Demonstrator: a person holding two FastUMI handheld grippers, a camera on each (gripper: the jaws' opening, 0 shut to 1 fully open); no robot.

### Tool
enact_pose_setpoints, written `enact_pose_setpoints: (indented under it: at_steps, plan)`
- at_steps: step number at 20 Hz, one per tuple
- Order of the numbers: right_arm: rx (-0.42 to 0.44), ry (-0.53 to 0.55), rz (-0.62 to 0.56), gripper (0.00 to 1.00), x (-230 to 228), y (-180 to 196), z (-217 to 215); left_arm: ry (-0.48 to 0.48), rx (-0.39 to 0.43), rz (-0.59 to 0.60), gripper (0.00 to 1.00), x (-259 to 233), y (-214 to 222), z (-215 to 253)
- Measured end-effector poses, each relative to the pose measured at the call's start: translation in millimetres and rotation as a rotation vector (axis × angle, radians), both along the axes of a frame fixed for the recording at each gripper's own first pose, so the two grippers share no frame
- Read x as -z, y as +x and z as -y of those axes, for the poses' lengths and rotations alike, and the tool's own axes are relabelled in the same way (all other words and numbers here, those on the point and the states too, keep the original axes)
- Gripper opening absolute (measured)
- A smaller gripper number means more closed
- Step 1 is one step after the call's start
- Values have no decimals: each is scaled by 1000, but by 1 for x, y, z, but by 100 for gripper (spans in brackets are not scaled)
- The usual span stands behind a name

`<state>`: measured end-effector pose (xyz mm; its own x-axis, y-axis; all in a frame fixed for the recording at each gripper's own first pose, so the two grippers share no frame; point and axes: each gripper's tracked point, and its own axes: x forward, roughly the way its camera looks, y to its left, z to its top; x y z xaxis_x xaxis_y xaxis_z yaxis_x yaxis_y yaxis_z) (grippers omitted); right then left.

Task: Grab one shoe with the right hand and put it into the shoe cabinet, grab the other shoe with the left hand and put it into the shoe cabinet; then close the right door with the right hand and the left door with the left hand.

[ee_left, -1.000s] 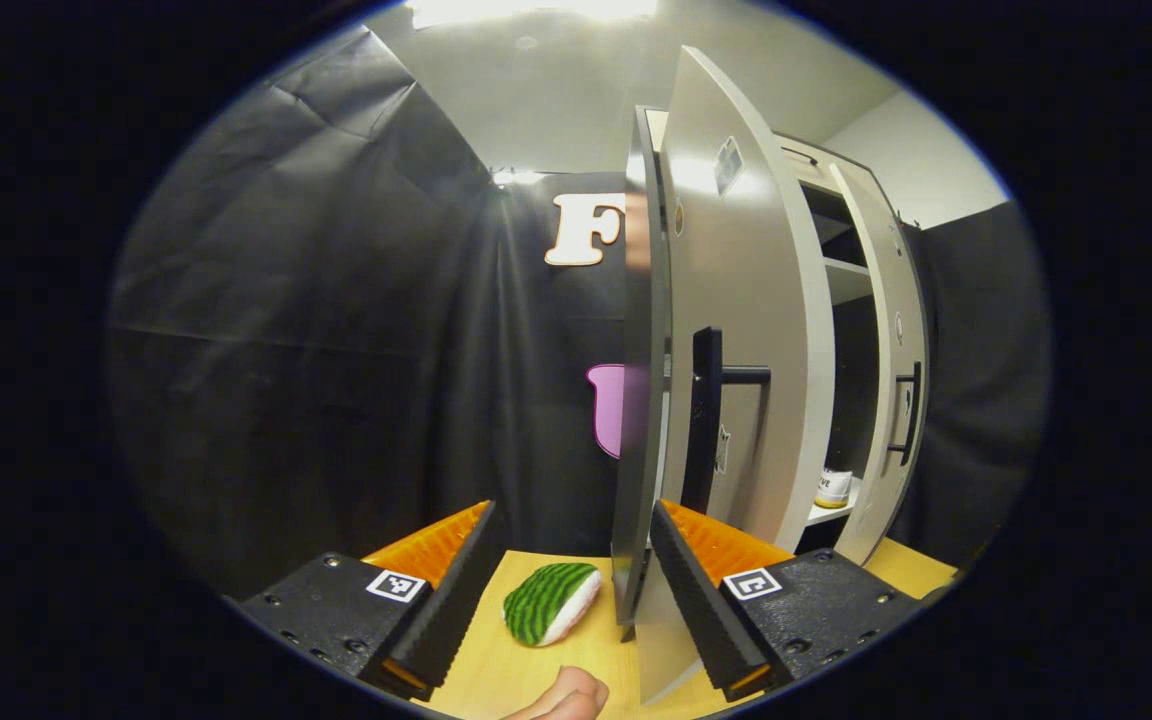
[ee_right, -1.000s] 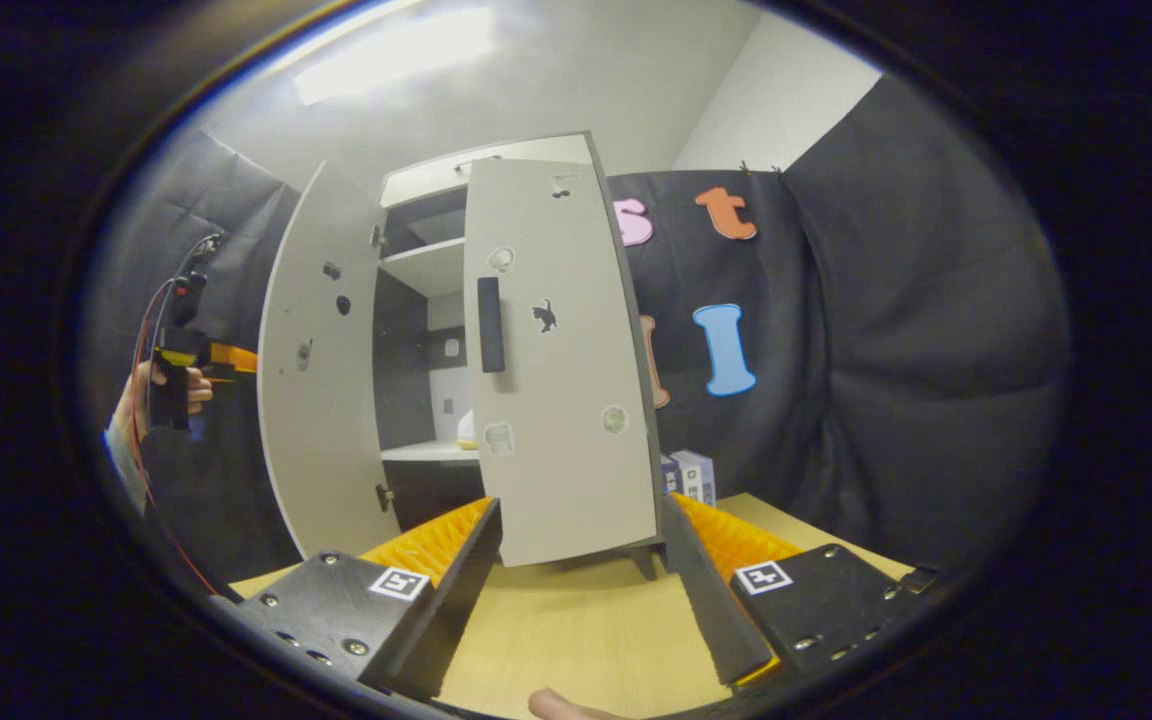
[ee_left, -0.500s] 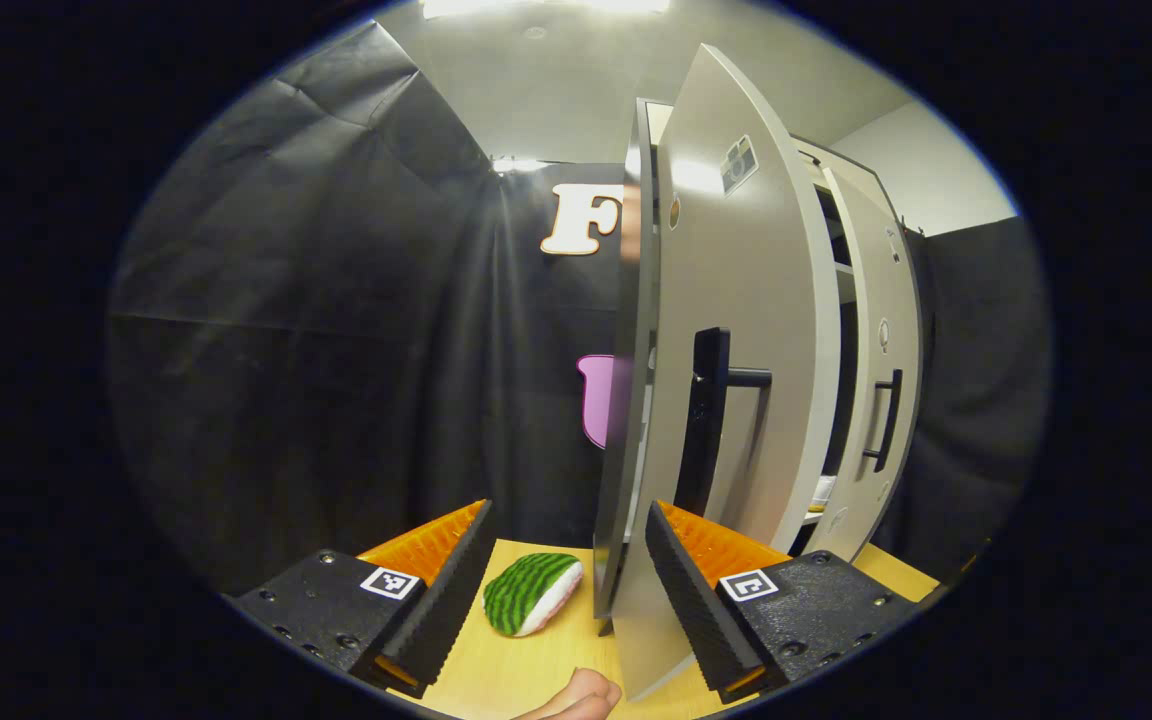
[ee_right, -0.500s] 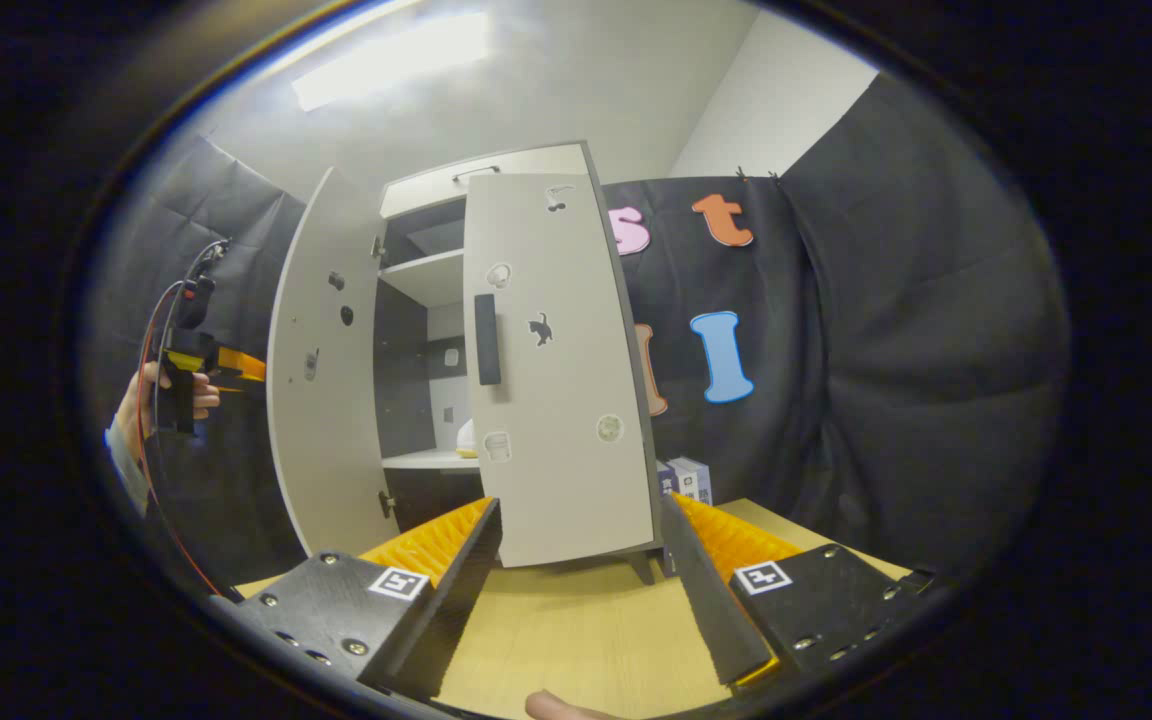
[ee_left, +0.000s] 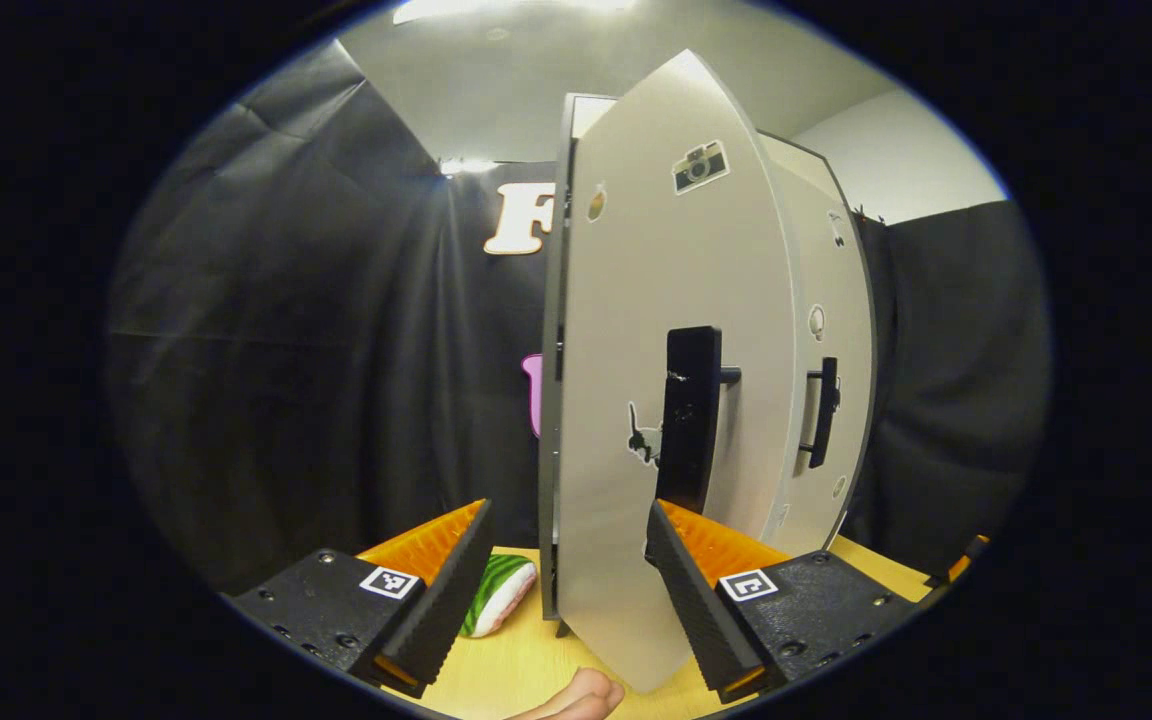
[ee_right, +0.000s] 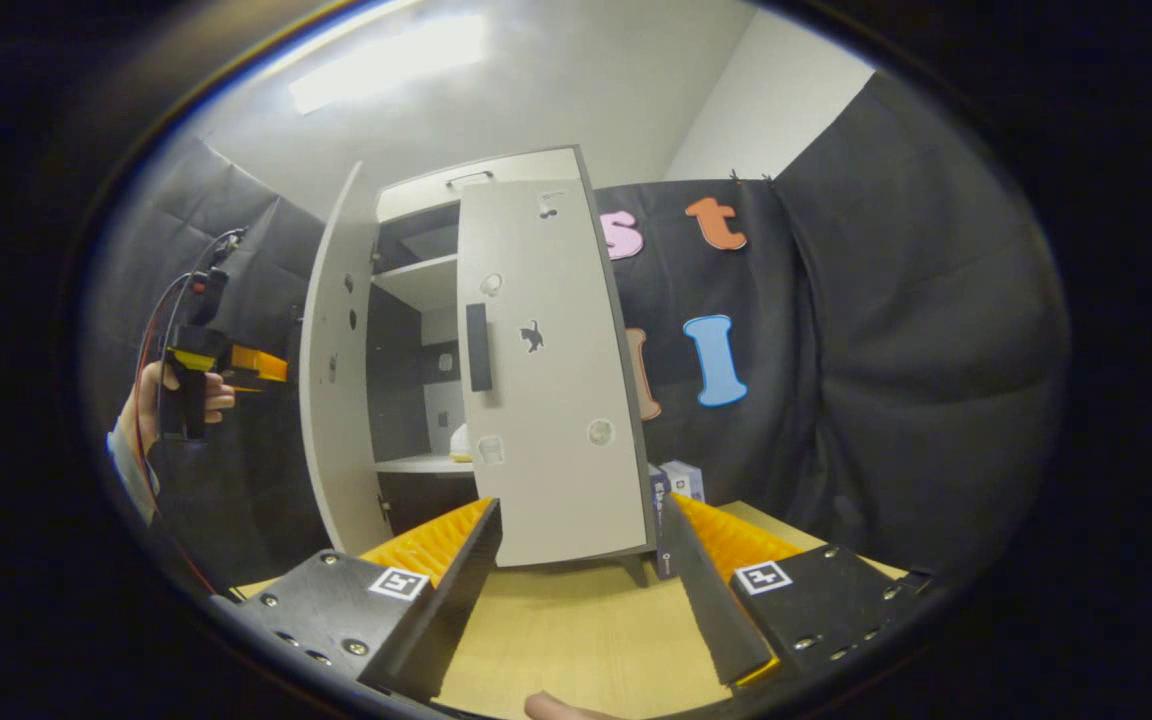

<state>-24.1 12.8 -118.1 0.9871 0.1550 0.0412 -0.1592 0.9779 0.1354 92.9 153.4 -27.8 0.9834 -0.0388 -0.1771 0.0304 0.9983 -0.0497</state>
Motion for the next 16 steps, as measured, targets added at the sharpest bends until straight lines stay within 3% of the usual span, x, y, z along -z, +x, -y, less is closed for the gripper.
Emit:
enact_pose_setpoints:
  at_steps: [3, 6, 12, 15, 16]
  plan:
    - [22, 5, -8, 95, 0, 1, 8, 23, 5, 1, 94, -1, 3, 6]
    - [35, 15, -8, 95, 1, 0, 15, -27, 88, -33, 94, 3, -7, 25]
    - [65, 34, 0, 95, -4, 1, 33, 45, 80, -33, 96, 5, -9, 23]
    - [76, 43, 0, 95, -3, 1, 37, 34, 72, -44, 95, 3, -7, 22]
    - [77, 39, -1, 92, -4, 1, 38, 17, 72, -43, 96, 1, -7, 21]
